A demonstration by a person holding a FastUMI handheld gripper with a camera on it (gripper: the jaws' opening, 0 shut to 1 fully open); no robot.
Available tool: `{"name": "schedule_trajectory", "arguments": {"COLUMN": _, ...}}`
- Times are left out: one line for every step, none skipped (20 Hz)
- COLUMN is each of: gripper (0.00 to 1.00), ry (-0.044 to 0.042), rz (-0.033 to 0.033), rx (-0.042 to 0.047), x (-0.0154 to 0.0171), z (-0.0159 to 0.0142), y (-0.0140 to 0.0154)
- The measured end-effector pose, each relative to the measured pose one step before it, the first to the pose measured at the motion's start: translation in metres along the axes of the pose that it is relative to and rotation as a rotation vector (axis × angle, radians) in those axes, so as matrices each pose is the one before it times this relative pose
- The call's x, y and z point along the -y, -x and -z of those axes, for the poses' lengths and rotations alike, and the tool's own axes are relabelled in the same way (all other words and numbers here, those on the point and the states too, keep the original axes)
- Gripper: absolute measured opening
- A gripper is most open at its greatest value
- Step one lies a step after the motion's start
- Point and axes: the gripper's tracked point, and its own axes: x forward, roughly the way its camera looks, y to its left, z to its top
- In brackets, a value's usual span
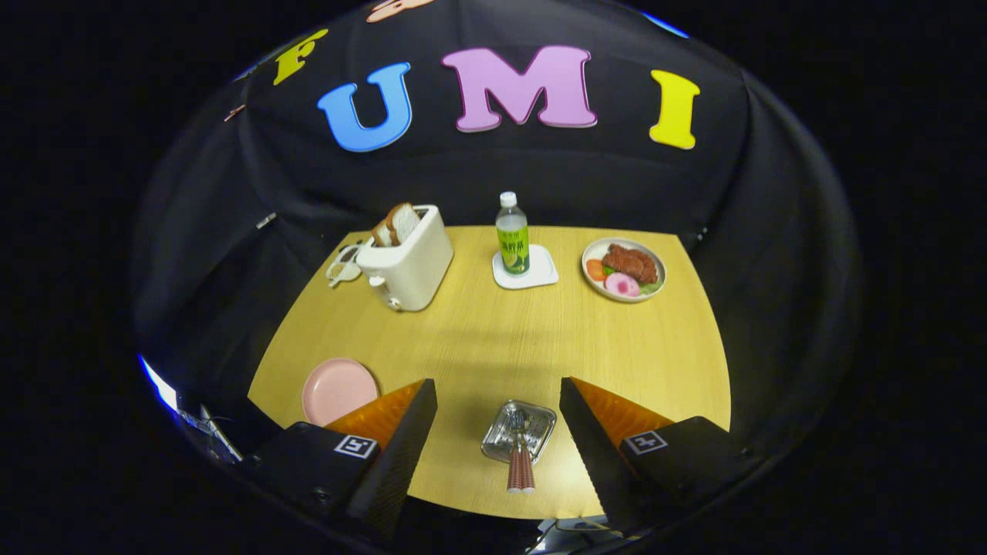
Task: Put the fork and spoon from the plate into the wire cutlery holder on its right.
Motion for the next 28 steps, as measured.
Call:
{"name": "schedule_trajectory", "arguments": {"gripper": 1.0, "ry": -0.00203, "rz": 0.01453, "rx": 0.0655, "x": -0.00203, "z": -0.01047, "y": 0.00673}}
{"name": "schedule_trajectory", "arguments": {"gripper": 1.0, "ry": 0.00295, "rz": 0.01014, "rx": 0.06236, "x": -0.00374, "z": -0.01261, "y": 0.00808}}
{"name": "schedule_trajectory", "arguments": {"gripper": 0.99, "ry": 0.00869, "rz": 0.00903, "rx": 0.0562, "x": -0.0018, "z": -0.01242, "y": 0.01071}}
{"name": "schedule_trajectory", "arguments": {"gripper": 0.99, "ry": 0.01792, "rz": 0.00705, "rx": 0.04641, "x": -0.00261, "z": -0.013, "y": 0.00693}}
{"name": "schedule_trajectory", "arguments": {"gripper": 0.99, "ry": 0.02053, "rz": 0.01041, "rx": 0.04417, "x": -0.00268, "z": -0.01227, "y": 0.00663}}
{"name": "schedule_trajectory", "arguments": {"gripper": 0.99, "ry": 0.02699, "rz": 0.00782, "rx": 0.03773, "x": -0.0014, "z": -0.01305, "y": 0.00639}}
{"name": "schedule_trajectory", "arguments": {"gripper": 0.99, "ry": 0.02667, "rz": 0.00997, "rx": 0.03824, "x": -0.00179, "z": -0.0112, "y": 0.00436}}
{"name": "schedule_trajectory", "arguments": {"gripper": 0.99, "ry": 0.01987, "rz": 0.00529, "rx": 0.03944, "x": -0.00188, "z": -0.01213, "y": 0.00427}}
{"name": "schedule_trajectory", "arguments": {"gripper": 0.99, "ry": 0.00749, "rz": 0.00509, "rx": 0.03398, "x": -0.00417, "z": -0.01, "y": 0.005}}
{"name": "schedule_trajectory", "arguments": {"gripper": 0.99, "ry": -0.00419, "rz": -0.00124, "rx": 0.029, "x": -0.00422, "z": -0.00925, "y": 0.00462}}
{"name": "schedule_trajectory", "arguments": {"gripper": 0.99, "ry": -0.00457, "rz": 0.00547, "rx": 0.02837, "x": -0.00285, "z": -0.00585, "y": 0.00449}}
{"name": "schedule_trajectory", "arguments": {"gripper": 0.99, "ry": -0.00536, "rz": 0.00883, "rx": 0.02355, "x": 0.00002, "z": -0.00509, "y": 0.00301}}
{"name": "schedule_trajectory", "arguments": {"gripper": 0.97, "ry": -0.00381, "rz": 0.01072, "rx": 0.02247, "x": -0.001, "z": -0.00464, "y": 0.00348}}
{"name": "schedule_trajectory", "arguments": {"gripper": 0.96, "ry": -0.00166, "rz": 0.01013, "rx": 0.0123, "x": 0.00058, "z": -0.0009, "y": 0.00125}}
{"name": "schedule_trajectory", "arguments": {"gripper": 0.96, "ry": 0.00085, "rz": 0.00319, "rx": 0.00688, "x": -0.00007, "z": -0.00057, "y": 0.00115}}
{"name": "schedule_trajectory", "arguments": {"gripper": 0.96, "ry": -0.00177, "rz": 0.0035, "rx": -0.00285, "x": 0.00048, "z": 0.00212, "y": 0.00155}}
{"name": "schedule_trajectory", "arguments": {"gripper": 0.96, "ry": -0.00385, "rz": -0.00257, "rx": -0.00511, "x": -0.00124, "z": 0.00066, "y": 0.00031}}
{"name": "schedule_trajectory", "arguments": {"gripper": 0.96, "ry": -0.00114, "rz": 0.00334, "rx": 0.00899, "x": -0.00027, "z": -0.00189, "y": 0.00088}}
{"name": "schedule_trajectory", "arguments": {"gripper": 0.96, "ry": 0.0006, "rz": 0.008, "rx": 0.01019, "x": 0.00238, "z": -0.00255, "y": 0.00062}}
{"name": "schedule_trajectory", "arguments": {"gripper": 0.96, "ry": -0.00506, "rz": 0.00552, "rx": 0.01418, "x": 0.00084, "z": -0.00307, "y": 0.00213}}
{"name": "schedule_trajectory", "arguments": {"gripper": 0.96, "ry": -0.00699, "rz": -0.00145, "rx": 0.00812, "x": -0.00243, "z": -0.00212, "y": 0.00204}}
{"name": "schedule_trajectory", "arguments": {"gripper": 0.96, "ry": -0.00295, "rz": 0.00264, "rx": 0.0068, "x": -0.00155, "z": -0.00144, "y": 0.00178}}
{"name": "schedule_trajectory", "arguments": {"gripper": 0.96, "ry": -0.00114, "rz": 0.00377, "rx": -0.00296, "x": 0.00258, "z": 0.0007, "y": 0.00104}}
{"name": "schedule_trajectory", "arguments": {"gripper": 0.96, "ry": -0.0041, "rz": -0.00385, "rx": -0.00407, "x": -0.00008, "z": 0.00084, "y": 0.00108}}
{"name": "schedule_trajectory", "arguments": {"gripper": 0.96, "ry": -0.00382, "rz": -0.0007, "rx": 0.00368, "x": -0.00055, "z": -0.00228, "y": 0.00071}}
{"name": "schedule_trajectory", "arguments": {"gripper": 0.96, "ry": -0.00203, "rz": 0.00289, "rx": -0.00096, "x": 0.00109, "z": -0.00062, "y": -0.00049}}
{"name": "schedule_trajectory", "arguments": {"gripper": 0.96, "ry": -0.00143, "rz": 0.0025, "rx": -0.00361, "x": 0.00129, "z": 0.00075, "y": 0.00108}}
{"name": "schedule_trajectory", "arguments": {"gripper": 0.96, "ry": -0.00205, "rz": 0.00512, "rx": 0.00528, "x": 0.0008, "z": -0.00122, "y": 0.00111}}
